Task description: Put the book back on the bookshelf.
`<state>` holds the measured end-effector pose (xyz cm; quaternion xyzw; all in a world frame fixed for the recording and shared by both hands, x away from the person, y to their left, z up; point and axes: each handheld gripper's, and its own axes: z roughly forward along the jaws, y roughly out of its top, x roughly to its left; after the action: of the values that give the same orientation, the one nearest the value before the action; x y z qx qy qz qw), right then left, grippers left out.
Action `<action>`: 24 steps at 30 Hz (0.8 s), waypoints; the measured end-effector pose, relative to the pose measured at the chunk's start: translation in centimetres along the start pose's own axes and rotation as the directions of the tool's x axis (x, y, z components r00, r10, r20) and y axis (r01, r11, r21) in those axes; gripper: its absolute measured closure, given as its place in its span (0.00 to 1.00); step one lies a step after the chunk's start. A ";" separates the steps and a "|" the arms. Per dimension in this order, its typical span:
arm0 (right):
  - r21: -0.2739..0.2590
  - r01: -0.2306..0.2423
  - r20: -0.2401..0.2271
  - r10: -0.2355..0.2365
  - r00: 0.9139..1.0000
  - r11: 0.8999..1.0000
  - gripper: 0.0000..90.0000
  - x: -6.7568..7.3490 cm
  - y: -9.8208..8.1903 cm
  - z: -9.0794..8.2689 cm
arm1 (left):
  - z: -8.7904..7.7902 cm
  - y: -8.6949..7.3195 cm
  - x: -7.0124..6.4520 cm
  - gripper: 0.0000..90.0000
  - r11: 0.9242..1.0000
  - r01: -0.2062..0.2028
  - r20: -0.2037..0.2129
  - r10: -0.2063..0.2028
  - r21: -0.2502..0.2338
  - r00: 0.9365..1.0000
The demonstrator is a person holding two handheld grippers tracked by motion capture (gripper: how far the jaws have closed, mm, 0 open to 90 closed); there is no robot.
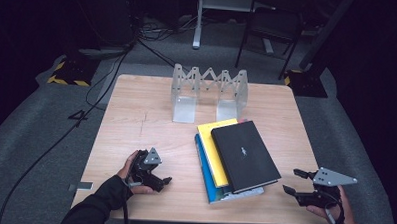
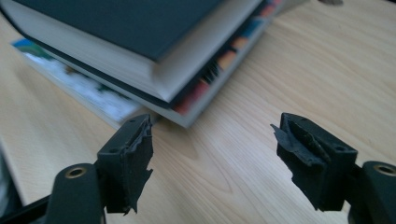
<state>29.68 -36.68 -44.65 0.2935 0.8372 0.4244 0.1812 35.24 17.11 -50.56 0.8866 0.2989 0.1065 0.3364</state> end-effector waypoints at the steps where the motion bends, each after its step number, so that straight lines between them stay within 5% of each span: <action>1: -0.006 0.006 0.001 -0.006 1.000 1.000 0.30 0.2 0.3 -0.2 | 0.0 0.0 0.0 0.01 1.000 0.000 0.000 0.000 0.001 1.000; 14: -0.072 0.018 -0.067 -0.023 0.997 0.997 0.31 1.6 3.6 -0.1 | 0.0 -0.1 -0.1 0.01 1.000 0.009 -0.007 -0.009 -0.001 1.000; 24: 0.003 0.001 -0.084 -0.001 0.996 1.000 0.24 1.3 4.6 2.2 | -0.2 0.1 -0.2 0.03 1.000 0.006 -0.005 -0.006 0.013 1.000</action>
<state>31.46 -32.39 -42.19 0.2752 0.8448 0.4351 0.1459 35.01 17.03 -50.38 0.8876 0.3031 0.1056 0.3304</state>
